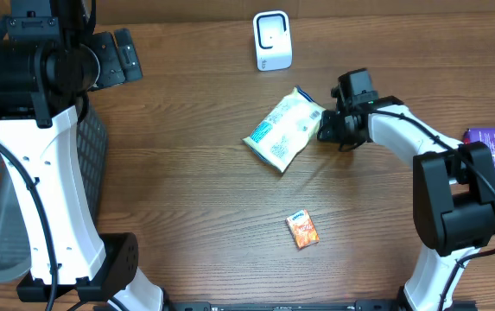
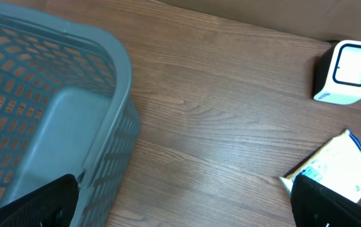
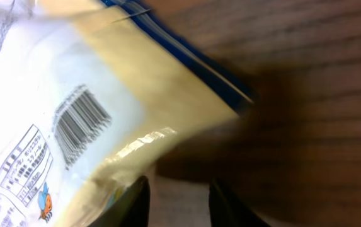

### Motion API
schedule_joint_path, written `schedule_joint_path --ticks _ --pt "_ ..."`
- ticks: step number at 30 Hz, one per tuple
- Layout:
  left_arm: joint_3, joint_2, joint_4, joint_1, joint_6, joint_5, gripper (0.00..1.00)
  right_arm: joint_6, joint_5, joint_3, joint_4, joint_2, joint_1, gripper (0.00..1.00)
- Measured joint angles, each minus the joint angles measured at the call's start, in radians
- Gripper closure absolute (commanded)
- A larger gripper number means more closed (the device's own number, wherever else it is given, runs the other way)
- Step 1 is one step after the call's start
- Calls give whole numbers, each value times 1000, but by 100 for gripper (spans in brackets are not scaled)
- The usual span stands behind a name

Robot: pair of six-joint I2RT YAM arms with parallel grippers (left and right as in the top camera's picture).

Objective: Scan the item barcode

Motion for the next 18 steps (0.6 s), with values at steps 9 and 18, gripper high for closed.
schedule_joint_path --ticks 9,18 --pt "0 0 0 0 0 0 0 143 -302 21 -93 -3 -17 0" --pt "0 0 0 0 0 0 0 394 -512 -67 163 16 25 0"
